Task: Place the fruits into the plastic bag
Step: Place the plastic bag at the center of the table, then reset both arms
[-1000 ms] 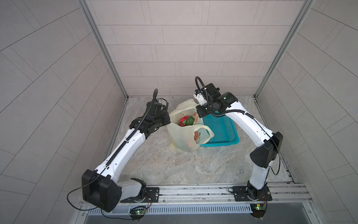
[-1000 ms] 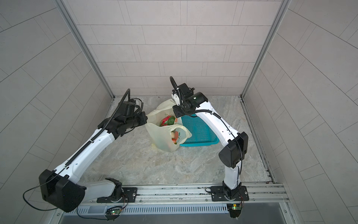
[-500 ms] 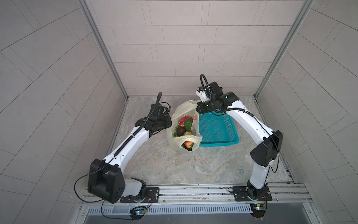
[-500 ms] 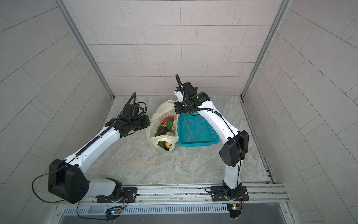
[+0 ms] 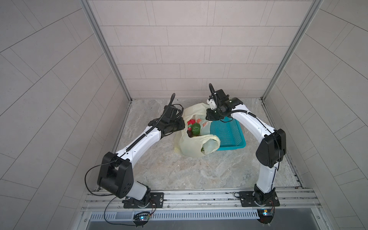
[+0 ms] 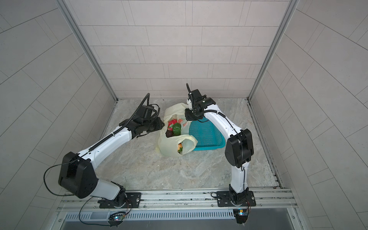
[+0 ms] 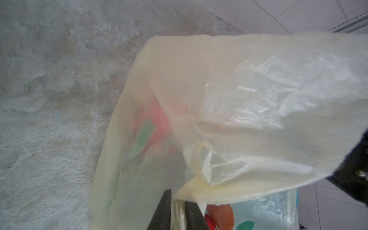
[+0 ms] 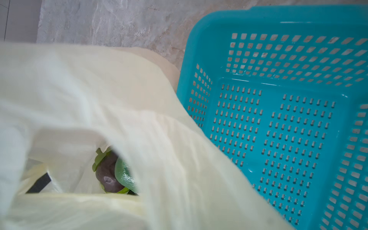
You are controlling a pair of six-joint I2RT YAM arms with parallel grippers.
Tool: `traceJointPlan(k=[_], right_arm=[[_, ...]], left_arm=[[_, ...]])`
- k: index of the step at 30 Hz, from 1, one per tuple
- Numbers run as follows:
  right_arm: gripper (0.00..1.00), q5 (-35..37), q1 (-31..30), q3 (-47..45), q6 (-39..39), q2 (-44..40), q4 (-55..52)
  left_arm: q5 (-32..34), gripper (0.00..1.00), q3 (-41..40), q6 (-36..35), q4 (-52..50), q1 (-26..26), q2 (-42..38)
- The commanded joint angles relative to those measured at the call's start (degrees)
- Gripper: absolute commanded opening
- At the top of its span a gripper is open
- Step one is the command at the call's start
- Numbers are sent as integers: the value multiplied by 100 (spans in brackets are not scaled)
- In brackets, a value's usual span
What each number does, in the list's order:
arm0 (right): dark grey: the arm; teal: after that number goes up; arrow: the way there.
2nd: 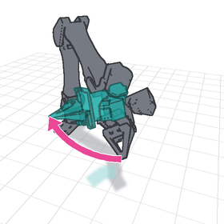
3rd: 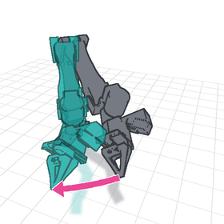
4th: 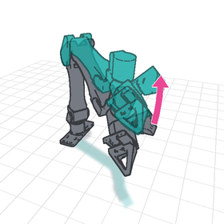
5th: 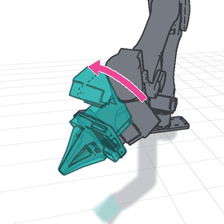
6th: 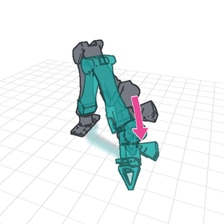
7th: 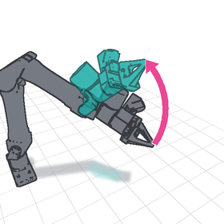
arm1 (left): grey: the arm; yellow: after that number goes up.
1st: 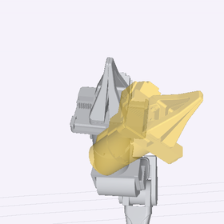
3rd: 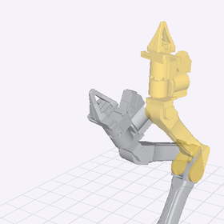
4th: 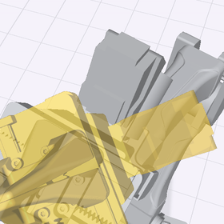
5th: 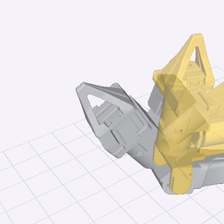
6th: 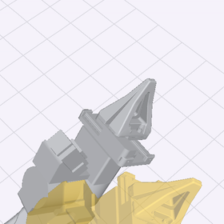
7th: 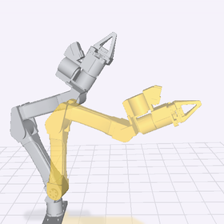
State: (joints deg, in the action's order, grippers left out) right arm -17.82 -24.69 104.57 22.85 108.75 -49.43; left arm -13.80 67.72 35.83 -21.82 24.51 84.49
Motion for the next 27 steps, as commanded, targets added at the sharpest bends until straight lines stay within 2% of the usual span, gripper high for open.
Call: traceJointPlan(k=[1, 2, 3, 7, 9, 12, 14, 17, 19, 22, 25, 27], right_arm=[[63, -175, 43, -153, 86, -501, 29], [66, -178, 73, -236, 98, -687, 80], [68, -174, 99, -330, 123, -874, 133], [82, -167, 205, -969, 158, -1727, 457], [99, -37, 235, -1549, 222, -2274, 809], [99, 239, 276, -2294, 289, -3005, 1251], [99, 599, 330, -2507, 239, -3410, 1279], [99, 1494, 400, -2762, 54, -3998, 1381], [99, 2513, 454, -3124, -75, -4416, 1676], [99, 4325, 591, -4157, -80, -5007, 2618], [99, 5417, 658, -5886, -118, -5480, 4672], [99, 5435, 658, -7247, -734, -5575, 6685]], left_arm=[[527, 78, 538, -409, -14, -16, -357], [927, 96, 515, -532, 15, -16, -561], [1384, 100, 428, -674, 109, -12, -805], [2846, 100, 69, -1059, 97, -207, -1697], [3233, 100, -117, -998, -143, -551, -2055], [3338, 100, -443, -889, -437, -1142, -2460], [3626, 100, -635, -997, -611, -1321, -2606], [4056, 100, -895, -951, -945, -1588, -2678], [4227, 100, -1121, -831, -1024, -1821, -2615], [4551, 100, -1395, -566, -1061, -2163, -2268], [4857, 100, -1687, -407, -712, -2473, -1835], [4964, 100, -1888, -626, -228, -2625, -1538]])
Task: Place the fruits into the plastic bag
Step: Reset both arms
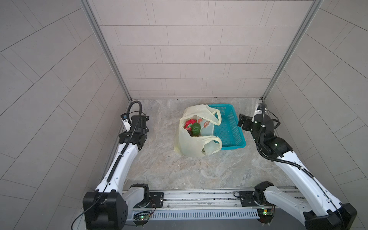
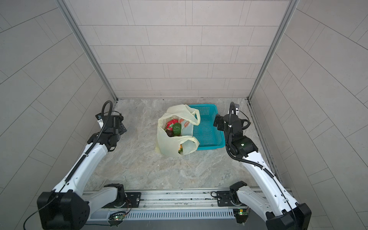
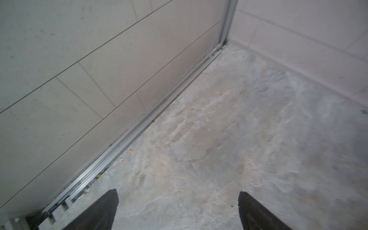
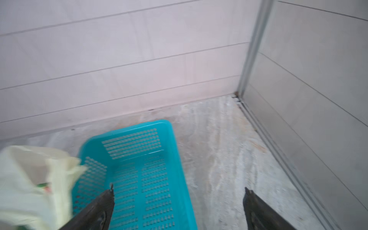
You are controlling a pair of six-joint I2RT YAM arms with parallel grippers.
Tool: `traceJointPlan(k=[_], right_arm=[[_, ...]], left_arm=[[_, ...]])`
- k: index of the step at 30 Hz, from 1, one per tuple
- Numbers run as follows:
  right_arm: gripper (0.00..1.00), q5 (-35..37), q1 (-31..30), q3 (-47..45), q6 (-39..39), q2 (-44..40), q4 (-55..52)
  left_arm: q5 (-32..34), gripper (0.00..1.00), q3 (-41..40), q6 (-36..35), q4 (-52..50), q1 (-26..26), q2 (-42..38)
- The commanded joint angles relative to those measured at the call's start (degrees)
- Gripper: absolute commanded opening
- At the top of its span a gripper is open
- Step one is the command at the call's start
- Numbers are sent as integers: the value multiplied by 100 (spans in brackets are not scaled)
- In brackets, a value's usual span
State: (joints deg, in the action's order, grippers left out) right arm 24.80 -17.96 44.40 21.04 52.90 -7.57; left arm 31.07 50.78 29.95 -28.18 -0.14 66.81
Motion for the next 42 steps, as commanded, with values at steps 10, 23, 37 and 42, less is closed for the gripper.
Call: traceJointPlan(k=[10, 23, 37, 42], right_arm=[[99, 2105, 106, -2400, -1835, 2104, 4674], [99, -456, 1216, -2638, -1860, 3520, 6507], [99, -527, 1233, -2216, -1747, 3382, 5455], [99, -449, 1199, -2234, -1754, 3386, 5511]], left_arm=[[879, 100, -1103, -1024, 2780, -166, 1431], [-318, 100, -2018, -2444, 5742, -136, 1756], [-2365, 100, -3064, -2561, 8546, -108, 2404], [-2680, 100, -2664, -2698, 7491, -107, 2235]])
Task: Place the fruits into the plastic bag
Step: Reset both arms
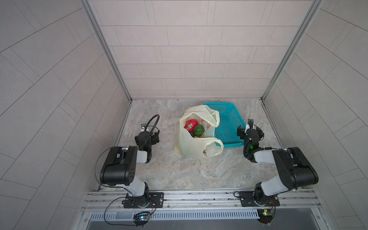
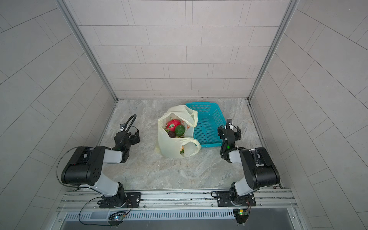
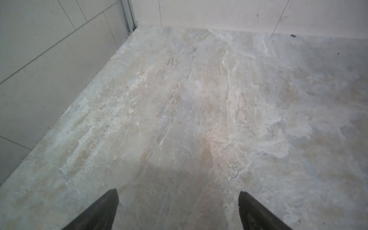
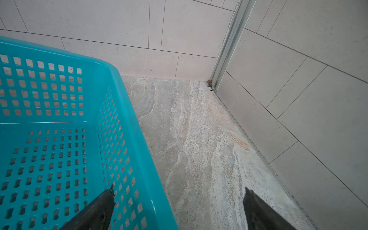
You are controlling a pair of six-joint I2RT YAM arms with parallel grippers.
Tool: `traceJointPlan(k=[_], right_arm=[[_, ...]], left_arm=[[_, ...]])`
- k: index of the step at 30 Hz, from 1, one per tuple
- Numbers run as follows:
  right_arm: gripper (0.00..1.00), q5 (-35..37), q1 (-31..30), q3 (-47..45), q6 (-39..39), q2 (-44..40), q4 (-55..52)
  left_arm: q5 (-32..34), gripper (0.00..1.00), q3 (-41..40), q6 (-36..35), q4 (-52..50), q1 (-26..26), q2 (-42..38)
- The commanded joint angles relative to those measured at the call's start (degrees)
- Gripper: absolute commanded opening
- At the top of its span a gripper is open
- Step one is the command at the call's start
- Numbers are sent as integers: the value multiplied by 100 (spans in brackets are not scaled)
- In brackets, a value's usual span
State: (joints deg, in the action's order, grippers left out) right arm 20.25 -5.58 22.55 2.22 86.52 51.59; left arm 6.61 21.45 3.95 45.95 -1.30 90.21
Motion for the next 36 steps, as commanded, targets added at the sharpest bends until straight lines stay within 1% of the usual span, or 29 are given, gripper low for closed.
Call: traceJointPlan(k=[1, 3, 5, 6, 7, 9, 12, 14, 30, 32, 34, 36], right_arm=[[99, -1, -38, -58, 115, 25, -398], [99, -4, -39, -89, 75, 23, -331], [99, -37, -39, -158, -11, 68, -118], [99, -62, -43, -192, -68, 116, 15], [99, -71, -44, -256, -139, 205, 274], [99, -71, -55, -396, -256, 466, 973], [99, -54, -81, -334, -246, 379, 705], [99, -91, -57, -332, -273, 458, 855], [99, -414, 95, -262, -212, 427, 642], [99, -557, 146, -212, -180, 427, 555], [99, -855, 300, -172, -92, 410, 435], [99, -856, 297, -181, -97, 412, 448]], left_arm=[[-58, 100, 270, -156, 177, 100, -19], [176, 100, 191, -286, 681, 237, 183], [165, 100, 271, -280, 327, 244, 76], [165, 100, 250, -279, 390, 242, 96], [174, 100, 205, -286, 601, 244, 155], [165, 100, 228, -286, 467, 242, 95], [174, 100, 210, -282, 519, 243, 111], [173, 100, 210, -288, 551, 251, 128], [178, 100, 226, -289, 541, 253, 137], [172, 100, 229, -289, 536, 252, 146], [174, 100, 236, -289, 533, 251, 141], [174, 100, 228, -285, 537, 250, 137]])
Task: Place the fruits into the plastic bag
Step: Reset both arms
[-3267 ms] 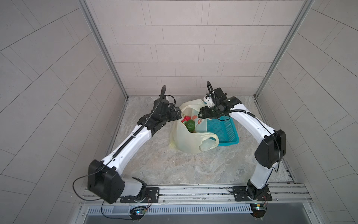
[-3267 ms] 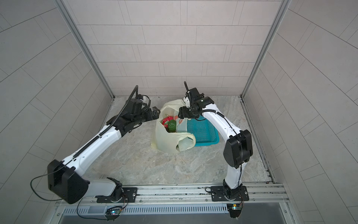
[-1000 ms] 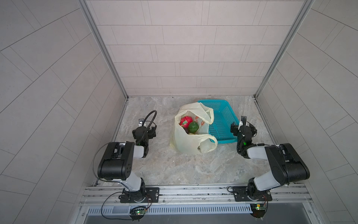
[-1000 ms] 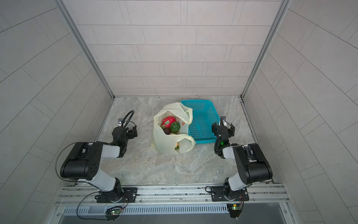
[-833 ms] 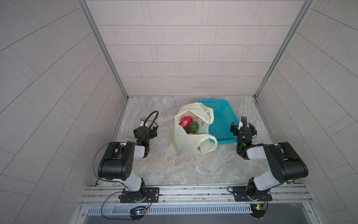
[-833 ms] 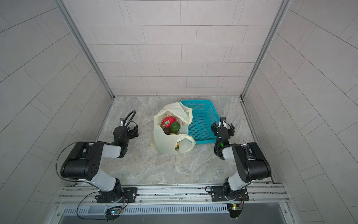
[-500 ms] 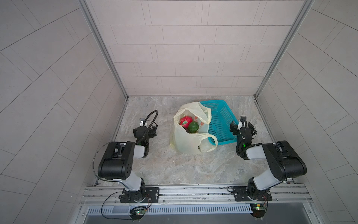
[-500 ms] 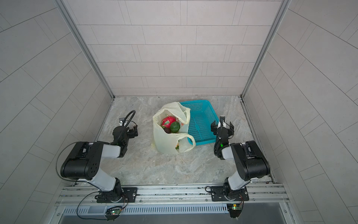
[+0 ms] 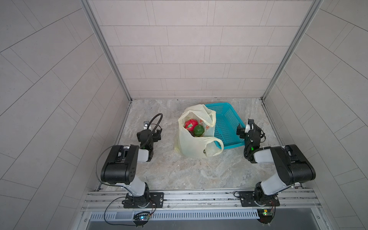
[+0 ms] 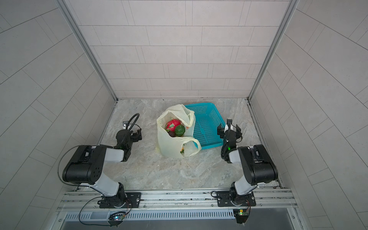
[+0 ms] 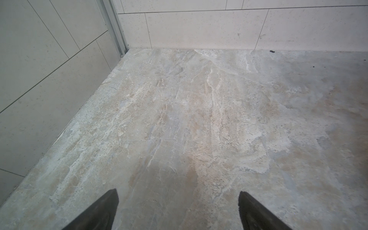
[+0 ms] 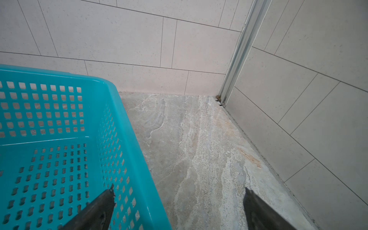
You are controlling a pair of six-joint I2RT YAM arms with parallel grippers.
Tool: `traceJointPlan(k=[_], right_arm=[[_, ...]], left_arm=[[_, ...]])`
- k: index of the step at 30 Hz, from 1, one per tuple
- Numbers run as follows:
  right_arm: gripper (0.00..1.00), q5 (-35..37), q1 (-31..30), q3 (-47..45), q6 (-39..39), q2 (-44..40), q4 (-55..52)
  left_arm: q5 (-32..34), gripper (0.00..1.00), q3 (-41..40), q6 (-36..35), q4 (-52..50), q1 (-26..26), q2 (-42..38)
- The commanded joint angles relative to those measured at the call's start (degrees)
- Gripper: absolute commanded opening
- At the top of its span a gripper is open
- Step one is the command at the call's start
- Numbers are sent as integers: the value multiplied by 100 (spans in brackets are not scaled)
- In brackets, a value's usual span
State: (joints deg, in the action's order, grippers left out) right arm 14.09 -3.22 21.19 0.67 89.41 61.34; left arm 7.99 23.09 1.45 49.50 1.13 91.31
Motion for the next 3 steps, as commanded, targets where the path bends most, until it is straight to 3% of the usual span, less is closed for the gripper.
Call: traceJointPlan(k=[1, 3], right_arm=[[99, -247, 60, -48, 56, 125, -523], [99, -282, 58, -88, 65, 90, -466]], left_arm=[[36, 100, 57, -38, 183, 7, 20], [34, 100, 46, -40, 182, 9, 2]])
